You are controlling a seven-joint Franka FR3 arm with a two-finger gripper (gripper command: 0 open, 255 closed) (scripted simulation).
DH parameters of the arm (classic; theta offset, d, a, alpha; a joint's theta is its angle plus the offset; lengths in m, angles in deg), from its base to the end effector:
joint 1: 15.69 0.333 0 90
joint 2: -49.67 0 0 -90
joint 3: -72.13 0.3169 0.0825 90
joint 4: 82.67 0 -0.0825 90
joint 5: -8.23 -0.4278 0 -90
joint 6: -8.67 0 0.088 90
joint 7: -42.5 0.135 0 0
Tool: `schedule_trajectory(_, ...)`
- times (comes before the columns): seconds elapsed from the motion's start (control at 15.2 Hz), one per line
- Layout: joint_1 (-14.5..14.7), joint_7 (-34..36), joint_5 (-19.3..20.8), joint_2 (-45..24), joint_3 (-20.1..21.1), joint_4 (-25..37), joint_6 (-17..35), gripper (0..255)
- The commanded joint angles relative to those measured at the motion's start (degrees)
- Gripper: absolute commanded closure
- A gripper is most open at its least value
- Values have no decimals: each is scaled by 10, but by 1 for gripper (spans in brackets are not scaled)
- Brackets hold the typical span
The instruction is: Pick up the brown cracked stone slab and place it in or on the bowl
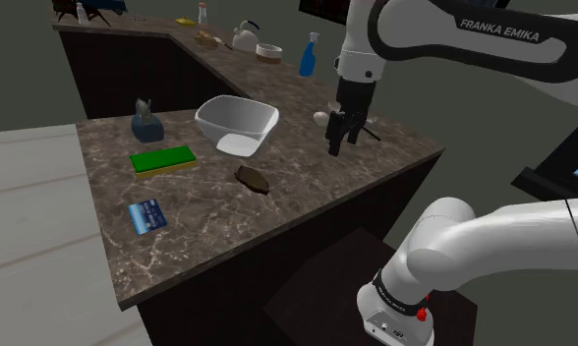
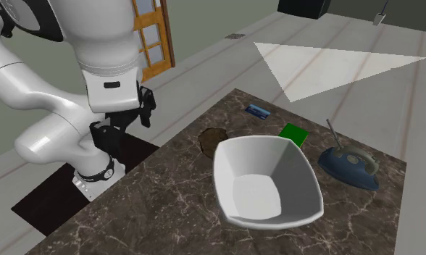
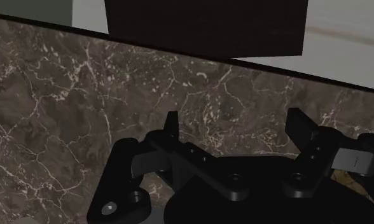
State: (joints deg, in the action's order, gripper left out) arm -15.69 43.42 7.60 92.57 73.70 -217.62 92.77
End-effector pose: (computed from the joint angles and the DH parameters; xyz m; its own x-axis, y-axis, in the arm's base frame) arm 0.3435 0.0124 0.5425 0.9904 0.0024 -0.1383 0.0038 -0.9999 0.0099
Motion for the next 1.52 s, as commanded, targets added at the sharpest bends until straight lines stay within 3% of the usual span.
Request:
schedule_trajectory(0.0,0,0,0,0,0,0,0,0)
schedule_trajectory(0.53,10,181,97,-76,224,37,77,0)
schedule_trajectory(0.92,-31,354,242,-212,413,103,73,0)
schedule_trajectory(1.12,-65,465,356,-332,525,153,18,0)
schedule_trajectory(1.25,-66,554,460,-456,590,197,-63,0)
schedule_trajectory(1.39,-9,626,564,-589,597,244,-163,0)
schedule_trajectory(1.45,18,635,581,-609,579,254,-178,0)
